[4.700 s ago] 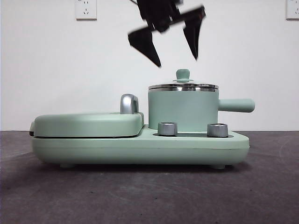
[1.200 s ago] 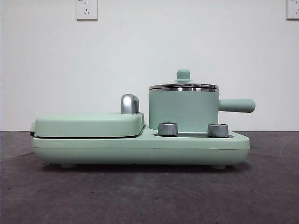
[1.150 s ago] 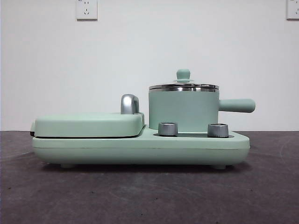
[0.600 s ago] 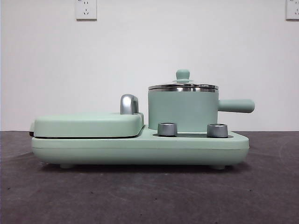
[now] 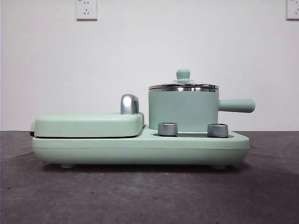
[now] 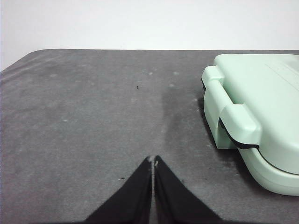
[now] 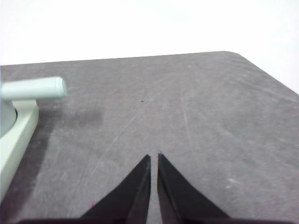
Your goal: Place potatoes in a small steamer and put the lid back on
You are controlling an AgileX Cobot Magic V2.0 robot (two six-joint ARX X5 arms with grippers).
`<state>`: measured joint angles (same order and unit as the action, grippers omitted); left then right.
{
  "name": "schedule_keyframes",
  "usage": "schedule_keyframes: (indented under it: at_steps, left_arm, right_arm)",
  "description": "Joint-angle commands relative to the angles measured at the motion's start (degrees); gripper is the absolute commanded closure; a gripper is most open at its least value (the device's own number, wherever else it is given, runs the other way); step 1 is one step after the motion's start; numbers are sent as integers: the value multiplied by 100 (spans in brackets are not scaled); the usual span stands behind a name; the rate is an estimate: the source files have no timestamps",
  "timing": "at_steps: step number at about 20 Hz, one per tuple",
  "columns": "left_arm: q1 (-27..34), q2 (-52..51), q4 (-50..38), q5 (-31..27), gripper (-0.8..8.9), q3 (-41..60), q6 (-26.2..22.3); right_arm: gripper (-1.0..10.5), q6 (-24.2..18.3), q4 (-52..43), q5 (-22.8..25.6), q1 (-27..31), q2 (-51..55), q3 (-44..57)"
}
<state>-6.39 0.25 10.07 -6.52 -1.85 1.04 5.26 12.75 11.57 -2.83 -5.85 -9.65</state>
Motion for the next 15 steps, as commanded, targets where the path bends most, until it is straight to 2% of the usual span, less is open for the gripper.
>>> schedule_keyframes:
  at_steps: [1,5,10,15]
  left_arm:
    - [4,-7,37,11,808,114,-35]
    - [4,-7,37,13,808,114,-35]
    - [4,-7,35,11,808,114,-35]
    - [4,-7,37,11,808,114,-35]
  right_arm:
    - [923,-146,-245,-157,114,219,315]
    - [923,-144,-243,-197,120,437,669]
    - [924,-245,-271,-868,232,564,903]
    - [924,-315,-273,-866,302,564,903]
